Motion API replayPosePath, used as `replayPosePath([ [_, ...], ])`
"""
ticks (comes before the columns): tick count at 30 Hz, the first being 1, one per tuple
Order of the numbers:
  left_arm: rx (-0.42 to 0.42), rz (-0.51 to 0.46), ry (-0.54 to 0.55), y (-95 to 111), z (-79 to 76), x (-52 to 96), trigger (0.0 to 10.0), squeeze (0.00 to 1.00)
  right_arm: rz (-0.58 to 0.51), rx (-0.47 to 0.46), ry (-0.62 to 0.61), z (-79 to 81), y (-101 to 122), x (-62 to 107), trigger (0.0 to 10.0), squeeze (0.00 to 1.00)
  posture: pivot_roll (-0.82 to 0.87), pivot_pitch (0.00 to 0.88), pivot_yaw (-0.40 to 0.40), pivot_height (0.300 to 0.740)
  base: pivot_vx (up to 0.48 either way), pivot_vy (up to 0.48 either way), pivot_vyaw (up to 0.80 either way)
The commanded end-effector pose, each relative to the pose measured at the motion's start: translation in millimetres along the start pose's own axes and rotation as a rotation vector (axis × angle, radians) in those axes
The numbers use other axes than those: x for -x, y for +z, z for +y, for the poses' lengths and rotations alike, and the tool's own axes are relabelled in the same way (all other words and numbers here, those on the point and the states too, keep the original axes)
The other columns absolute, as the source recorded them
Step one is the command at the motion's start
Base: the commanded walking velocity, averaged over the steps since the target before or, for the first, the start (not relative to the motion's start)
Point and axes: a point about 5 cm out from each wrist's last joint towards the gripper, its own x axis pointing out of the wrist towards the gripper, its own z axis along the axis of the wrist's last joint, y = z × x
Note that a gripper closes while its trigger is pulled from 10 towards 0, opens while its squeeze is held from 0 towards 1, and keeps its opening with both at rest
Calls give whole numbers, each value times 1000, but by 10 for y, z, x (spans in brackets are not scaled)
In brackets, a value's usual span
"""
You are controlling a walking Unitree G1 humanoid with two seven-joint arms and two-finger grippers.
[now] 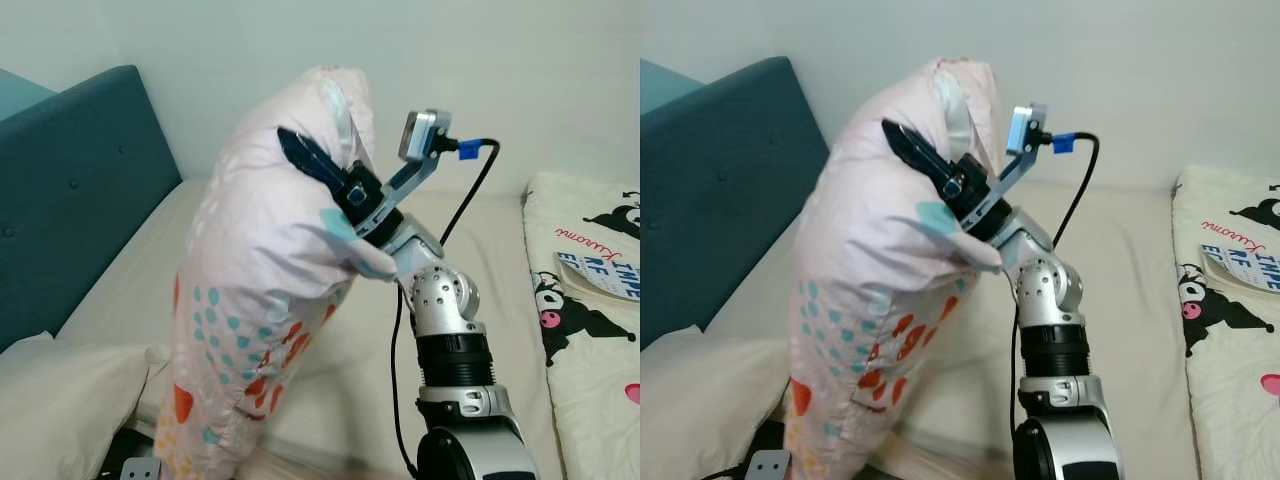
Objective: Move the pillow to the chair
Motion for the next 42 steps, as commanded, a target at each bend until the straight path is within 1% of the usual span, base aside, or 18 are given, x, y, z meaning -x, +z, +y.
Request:
replayPosePath([
  [1,-14,38,9,-75,53,1,10000,0,-47,9,70,127,47,-105,10000,0,-39,13,72,740,-480,0,788],
  [6,-21,42,8,-90,57,3,10000,0,-46,1,55,130,21,-94,10000,0,-40,14,75,740,-468,0,788],
  [23,-57,3,-21,-45,45,1,10000,0,-52,-2,32,128,6,-89,10000,0,-40,17,79,740,0,0,788],
  [42,-50,0,-37,-59,27,5,10000,0,-58,-14,37,146,12,-93,10000,0,-36,19,76,740,0,0,788],
])
